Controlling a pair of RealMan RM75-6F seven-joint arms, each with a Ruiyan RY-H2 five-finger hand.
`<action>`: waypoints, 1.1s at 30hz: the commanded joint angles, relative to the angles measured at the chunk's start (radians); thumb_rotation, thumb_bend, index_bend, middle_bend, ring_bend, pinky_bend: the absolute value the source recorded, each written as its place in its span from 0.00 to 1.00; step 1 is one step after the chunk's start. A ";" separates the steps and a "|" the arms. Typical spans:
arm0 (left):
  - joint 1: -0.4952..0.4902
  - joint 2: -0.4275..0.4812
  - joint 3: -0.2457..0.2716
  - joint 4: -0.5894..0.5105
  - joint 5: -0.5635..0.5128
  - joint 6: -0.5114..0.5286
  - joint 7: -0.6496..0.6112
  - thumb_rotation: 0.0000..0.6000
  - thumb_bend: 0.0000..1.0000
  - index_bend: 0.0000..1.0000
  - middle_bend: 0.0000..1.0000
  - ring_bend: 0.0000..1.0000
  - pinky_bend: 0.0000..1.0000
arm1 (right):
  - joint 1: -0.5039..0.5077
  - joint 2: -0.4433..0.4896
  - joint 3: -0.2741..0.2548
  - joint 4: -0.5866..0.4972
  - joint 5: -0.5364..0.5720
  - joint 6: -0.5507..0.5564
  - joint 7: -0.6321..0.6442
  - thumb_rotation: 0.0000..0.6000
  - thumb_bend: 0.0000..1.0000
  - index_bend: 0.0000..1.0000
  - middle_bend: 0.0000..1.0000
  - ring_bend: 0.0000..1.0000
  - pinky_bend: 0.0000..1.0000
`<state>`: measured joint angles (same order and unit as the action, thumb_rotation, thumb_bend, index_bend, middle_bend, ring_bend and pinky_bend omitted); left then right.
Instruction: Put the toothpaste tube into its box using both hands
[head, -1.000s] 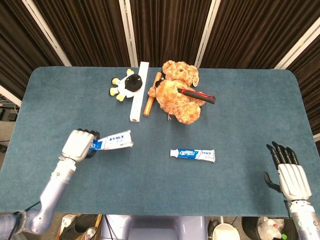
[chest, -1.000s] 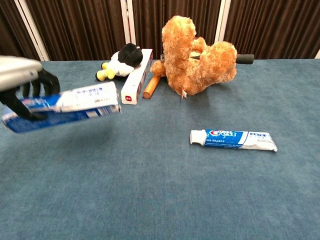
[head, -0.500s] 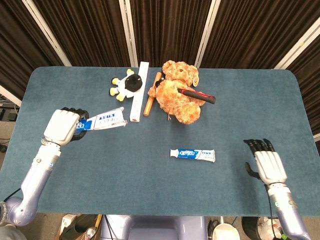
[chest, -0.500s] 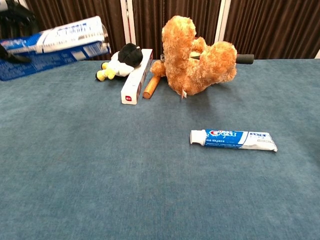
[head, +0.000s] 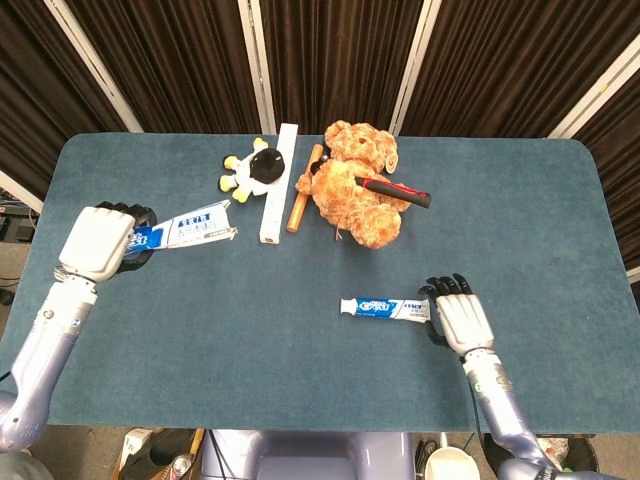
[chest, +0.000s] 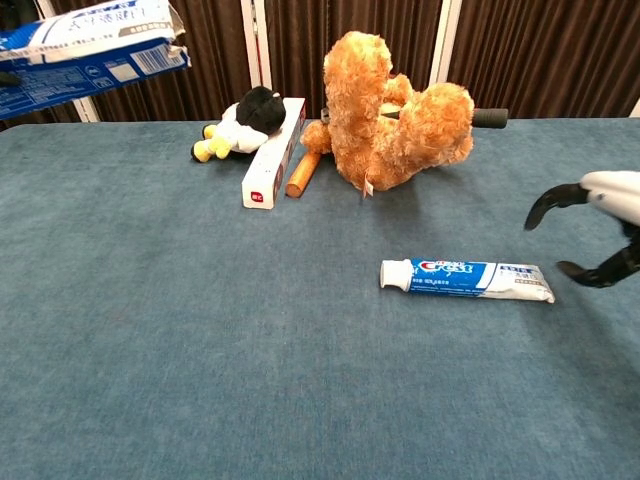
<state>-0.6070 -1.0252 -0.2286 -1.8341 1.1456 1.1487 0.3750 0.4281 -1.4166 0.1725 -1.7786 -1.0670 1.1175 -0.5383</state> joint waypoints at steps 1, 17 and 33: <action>0.009 0.017 0.002 0.001 0.013 0.002 -0.021 1.00 0.39 0.46 0.51 0.47 0.45 | 0.031 -0.067 -0.002 0.046 0.017 0.007 -0.041 1.00 0.43 0.34 0.21 0.15 0.09; 0.031 0.048 0.015 0.033 0.053 -0.007 -0.109 1.00 0.39 0.46 0.51 0.47 0.45 | 0.079 -0.225 -0.001 0.190 0.058 0.021 -0.072 1.00 0.43 0.23 0.21 0.12 0.09; 0.030 0.034 0.022 0.042 0.062 -0.012 -0.115 1.00 0.39 0.46 0.51 0.47 0.45 | 0.059 -0.237 -0.032 0.250 0.089 0.026 -0.052 1.00 0.43 0.47 0.34 0.27 0.18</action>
<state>-0.5773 -0.9912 -0.2069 -1.7916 1.2074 1.1366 0.2595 0.4885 -1.6540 0.1421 -1.5302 -0.9790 1.1432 -0.5909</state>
